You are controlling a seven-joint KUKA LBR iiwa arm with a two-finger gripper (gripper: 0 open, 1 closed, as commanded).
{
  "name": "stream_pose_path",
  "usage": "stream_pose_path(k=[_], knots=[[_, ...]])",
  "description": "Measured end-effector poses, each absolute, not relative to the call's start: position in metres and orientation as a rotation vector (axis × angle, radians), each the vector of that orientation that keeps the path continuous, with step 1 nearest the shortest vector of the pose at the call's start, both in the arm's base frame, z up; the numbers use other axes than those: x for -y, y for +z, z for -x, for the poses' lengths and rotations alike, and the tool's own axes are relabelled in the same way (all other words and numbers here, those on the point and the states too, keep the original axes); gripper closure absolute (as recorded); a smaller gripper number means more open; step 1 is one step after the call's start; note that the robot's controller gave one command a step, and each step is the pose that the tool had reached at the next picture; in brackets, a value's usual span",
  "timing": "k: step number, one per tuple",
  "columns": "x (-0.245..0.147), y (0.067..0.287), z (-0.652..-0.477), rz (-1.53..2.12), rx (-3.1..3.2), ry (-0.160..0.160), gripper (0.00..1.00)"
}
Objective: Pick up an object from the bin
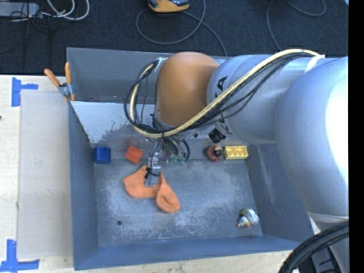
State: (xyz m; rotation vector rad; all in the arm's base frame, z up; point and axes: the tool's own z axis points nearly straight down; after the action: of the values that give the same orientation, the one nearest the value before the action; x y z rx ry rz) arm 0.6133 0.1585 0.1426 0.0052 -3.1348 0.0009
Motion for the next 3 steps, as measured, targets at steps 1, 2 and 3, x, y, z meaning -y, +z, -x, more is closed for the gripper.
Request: stream_pose_path(k=[1,2,3], knots=[[-0.158,0.148,-0.615,0.000,3.140,0.000,0.00],[-0.140,0.077,-0.577,0.087,3.135,0.001,0.00],[-0.140,0.076,-0.574,0.099,3.134,0.001,0.00]])
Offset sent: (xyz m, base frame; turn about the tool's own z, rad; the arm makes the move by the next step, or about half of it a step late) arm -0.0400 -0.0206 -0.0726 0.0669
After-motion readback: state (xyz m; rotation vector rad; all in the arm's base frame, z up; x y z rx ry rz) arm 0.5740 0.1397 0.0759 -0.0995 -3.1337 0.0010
